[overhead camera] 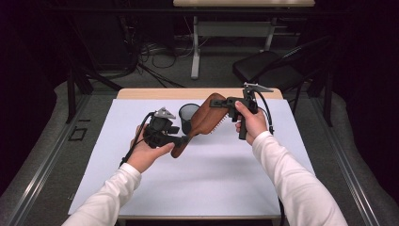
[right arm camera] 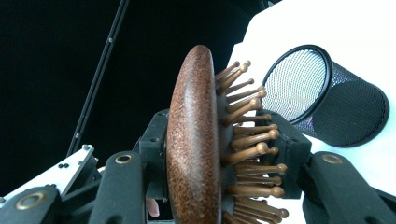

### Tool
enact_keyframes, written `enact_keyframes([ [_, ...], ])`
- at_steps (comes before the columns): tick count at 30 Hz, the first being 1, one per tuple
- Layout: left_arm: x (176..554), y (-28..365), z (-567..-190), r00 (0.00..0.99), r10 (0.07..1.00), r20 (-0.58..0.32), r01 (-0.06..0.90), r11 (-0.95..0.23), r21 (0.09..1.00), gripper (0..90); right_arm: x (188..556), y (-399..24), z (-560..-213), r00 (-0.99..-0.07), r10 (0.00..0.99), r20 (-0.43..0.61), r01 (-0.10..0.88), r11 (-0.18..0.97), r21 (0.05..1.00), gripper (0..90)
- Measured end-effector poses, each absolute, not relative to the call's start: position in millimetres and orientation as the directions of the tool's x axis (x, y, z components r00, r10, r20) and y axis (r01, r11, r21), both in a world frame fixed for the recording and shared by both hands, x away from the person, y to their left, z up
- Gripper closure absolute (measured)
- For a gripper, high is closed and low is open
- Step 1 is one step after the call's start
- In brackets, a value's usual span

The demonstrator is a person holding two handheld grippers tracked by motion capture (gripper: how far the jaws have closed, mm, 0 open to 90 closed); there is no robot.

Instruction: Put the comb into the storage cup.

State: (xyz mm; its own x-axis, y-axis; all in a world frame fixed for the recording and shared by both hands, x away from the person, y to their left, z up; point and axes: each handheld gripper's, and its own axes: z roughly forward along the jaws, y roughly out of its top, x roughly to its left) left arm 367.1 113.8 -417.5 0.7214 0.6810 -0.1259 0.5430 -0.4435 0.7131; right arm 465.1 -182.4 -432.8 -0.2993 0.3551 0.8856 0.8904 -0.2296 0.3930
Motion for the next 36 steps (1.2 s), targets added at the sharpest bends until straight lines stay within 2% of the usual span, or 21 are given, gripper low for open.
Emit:
enact_keyframes([
  [2,367,115,-417,0.712,0.69,-0.126,0.544,-0.429,0.722,38.8,465,-183,-432,-0.302,0.358,0.884,0.887,-0.234,0.398,49.6],
  [7,367,121,-416,0.693,0.709,-0.13,0.554,-0.409,0.725,33.6,466,-184,-429,-0.303,0.369,0.879,0.884,-0.237,0.404,49.5],
  [13,368,128,-412,0.689,0.71,-0.143,0.546,-0.378,0.748,33.5,466,-185,-423,-0.309,0.372,0.875,0.876,-0.248,0.415,49.5],
  [21,367,132,-410,0.69,0.717,-0.096,0.513,-0.392,0.764,30.4,467,-184,-421,-0.313,0.381,0.87,0.872,-0.248,0.422,49.5],
  [26,368,131,-410,0.686,0.721,-0.1,0.518,-0.387,0.763,23.6,469,-185,-421,-0.303,0.383,0.872,0.873,-0.256,0.416,49.5],
  [29,369,131,-411,0.679,0.724,-0.121,0.53,-0.369,0.763,15.2,470,-186,-421,-0.305,0.385,0.871,0.871,-0.257,0.418,49.4],
  [32,370,132,-412,0.675,0.727,-0.125,0.528,-0.358,0.77,13.6,470,-186,-420,-0.3,0.386,0.872,0.872,-0.258,0.415,49.4],
  [36,370,134,-410,0.67,0.73,-0.135,0.526,-0.339,0.781,6.2,471,-186,-418,-0.302,0.389,0.87,0.867,-0.267,0.42,49.4],
])
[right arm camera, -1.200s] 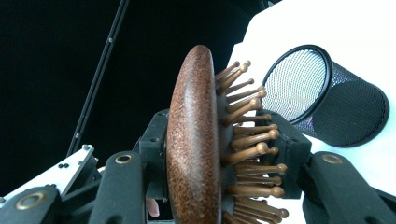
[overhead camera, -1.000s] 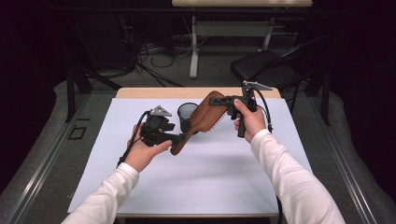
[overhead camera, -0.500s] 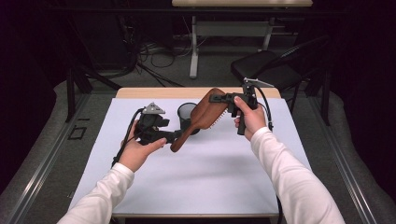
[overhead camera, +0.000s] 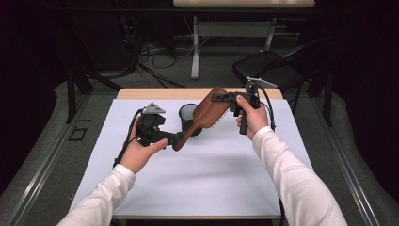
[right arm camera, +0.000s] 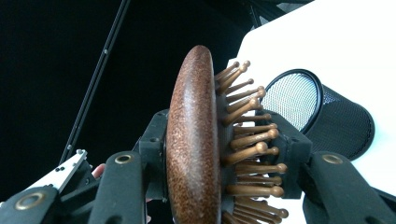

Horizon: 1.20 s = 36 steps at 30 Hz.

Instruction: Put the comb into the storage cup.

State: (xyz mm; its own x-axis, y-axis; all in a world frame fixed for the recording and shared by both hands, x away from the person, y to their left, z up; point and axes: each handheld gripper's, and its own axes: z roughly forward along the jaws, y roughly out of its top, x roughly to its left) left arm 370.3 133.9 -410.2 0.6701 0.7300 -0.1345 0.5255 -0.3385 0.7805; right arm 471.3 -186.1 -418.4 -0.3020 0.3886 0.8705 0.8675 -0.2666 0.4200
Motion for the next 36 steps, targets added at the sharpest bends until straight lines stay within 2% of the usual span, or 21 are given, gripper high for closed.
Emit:
enact_keyframes([
  [17,372,138,-409,0.642,0.743,-0.189,0.558,-0.283,0.78,0.4,473,-186,-412,-0.31,0.4,0.862,0.857,-0.275,0.435,49.3],
  [36,369,144,-407,0.646,0.749,-0.149,0.523,-0.292,0.801,0.3,477,-193,-408,-0.294,0.422,0.858,0.841,-0.313,0.442,49.3],
])
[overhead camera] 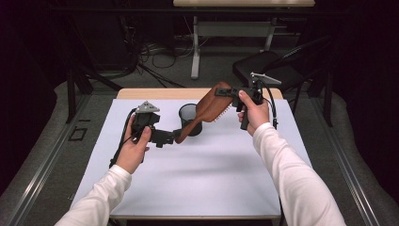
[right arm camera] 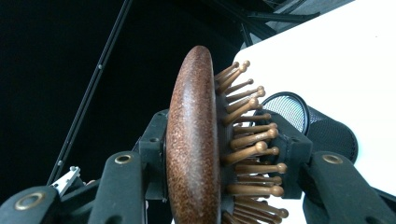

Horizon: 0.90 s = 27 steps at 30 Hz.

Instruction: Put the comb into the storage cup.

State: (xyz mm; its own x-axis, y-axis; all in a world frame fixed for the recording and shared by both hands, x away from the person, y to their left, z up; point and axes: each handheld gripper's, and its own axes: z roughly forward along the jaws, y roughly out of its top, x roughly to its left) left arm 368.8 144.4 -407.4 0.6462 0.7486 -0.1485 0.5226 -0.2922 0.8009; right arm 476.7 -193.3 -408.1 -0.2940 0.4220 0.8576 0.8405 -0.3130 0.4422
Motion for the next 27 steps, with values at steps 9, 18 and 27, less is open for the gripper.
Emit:
enact_keyframes([
  [9,368,151,-409,0.637,0.755,-0.158,0.531,-0.281,0.8,0.3,481,-194,-403,-0.288,0.435,0.853,0.828,-0.335,0.45,49.3],
  [18,367,157,-409,0.631,0.759,-0.16,0.535,-0.277,0.798,0.4,489,-196,-397,-0.271,0.443,0.854,0.81,-0.374,0.452,49.3],
  [27,368,162,-410,0.625,0.763,-0.166,0.538,-0.267,0.799,0.3,495,-198,-390,-0.259,0.453,0.853,0.793,-0.404,0.456,49.3],
])
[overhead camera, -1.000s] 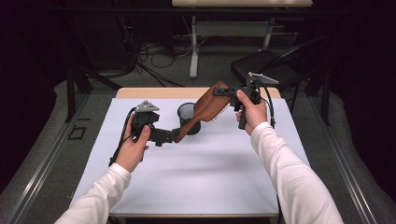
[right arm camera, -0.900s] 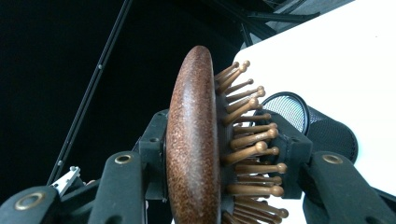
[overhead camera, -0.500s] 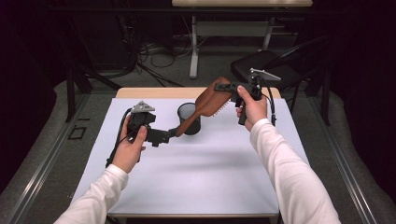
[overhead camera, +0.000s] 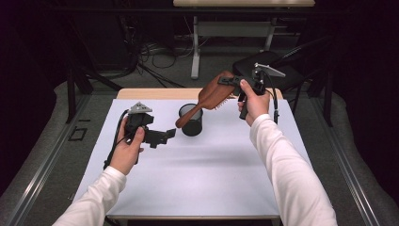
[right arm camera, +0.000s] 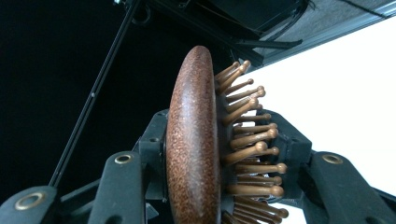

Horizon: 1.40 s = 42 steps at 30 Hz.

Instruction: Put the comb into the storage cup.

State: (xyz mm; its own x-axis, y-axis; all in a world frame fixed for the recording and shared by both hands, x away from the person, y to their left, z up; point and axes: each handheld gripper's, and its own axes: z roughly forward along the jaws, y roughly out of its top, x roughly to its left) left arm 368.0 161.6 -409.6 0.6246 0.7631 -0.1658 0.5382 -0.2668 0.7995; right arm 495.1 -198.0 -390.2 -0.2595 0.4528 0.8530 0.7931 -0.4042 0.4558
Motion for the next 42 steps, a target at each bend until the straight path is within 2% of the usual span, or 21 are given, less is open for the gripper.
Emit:
enact_keyframes([
  [11,369,165,-410,0.616,0.77,-0.165,0.541,-0.261,0.799,0.3,500,-198,-379,-0.257,0.471,0.844,0.767,-0.431,0.475,49.3],
  [42,372,166,-417,0.606,0.776,-0.176,0.546,-0.246,0.801,0.3,503,-201,-379,-0.213,0.558,0.802,0.668,-0.516,0.537,49.3],
])
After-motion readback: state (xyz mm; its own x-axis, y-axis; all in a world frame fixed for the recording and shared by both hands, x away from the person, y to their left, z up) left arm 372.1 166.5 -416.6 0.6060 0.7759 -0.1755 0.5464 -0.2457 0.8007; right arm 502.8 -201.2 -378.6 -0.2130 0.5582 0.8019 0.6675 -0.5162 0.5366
